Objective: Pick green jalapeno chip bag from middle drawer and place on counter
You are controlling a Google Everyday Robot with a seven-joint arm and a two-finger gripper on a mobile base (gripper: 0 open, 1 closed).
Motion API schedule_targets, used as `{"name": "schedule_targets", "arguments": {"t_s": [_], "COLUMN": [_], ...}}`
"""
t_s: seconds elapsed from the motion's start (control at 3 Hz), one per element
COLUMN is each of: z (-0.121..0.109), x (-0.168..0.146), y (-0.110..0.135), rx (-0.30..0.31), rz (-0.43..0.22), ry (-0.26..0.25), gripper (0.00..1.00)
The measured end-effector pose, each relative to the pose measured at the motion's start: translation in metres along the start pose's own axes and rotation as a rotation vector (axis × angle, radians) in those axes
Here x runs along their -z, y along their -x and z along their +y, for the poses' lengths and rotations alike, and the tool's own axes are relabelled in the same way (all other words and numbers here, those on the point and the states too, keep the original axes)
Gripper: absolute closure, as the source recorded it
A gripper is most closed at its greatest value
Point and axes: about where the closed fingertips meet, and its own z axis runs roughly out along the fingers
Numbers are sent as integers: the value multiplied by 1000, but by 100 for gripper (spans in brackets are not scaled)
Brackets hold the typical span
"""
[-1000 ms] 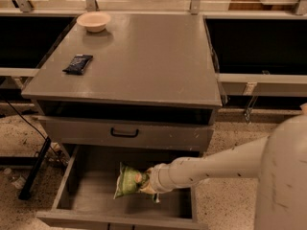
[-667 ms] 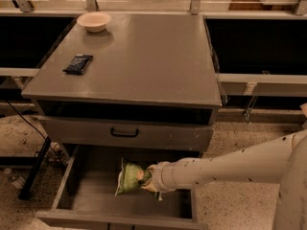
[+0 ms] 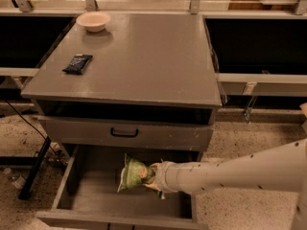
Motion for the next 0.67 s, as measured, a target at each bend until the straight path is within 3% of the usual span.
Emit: {"name": "schedule_targets", "arguments": {"t_s": [0.33, 0.67], "z": [-9, -6], "x": [26, 50], "y": [5, 11], "rx": [24, 67], "rz": [8, 25], "ry": [-53, -50], "gripper": [100, 100]}}
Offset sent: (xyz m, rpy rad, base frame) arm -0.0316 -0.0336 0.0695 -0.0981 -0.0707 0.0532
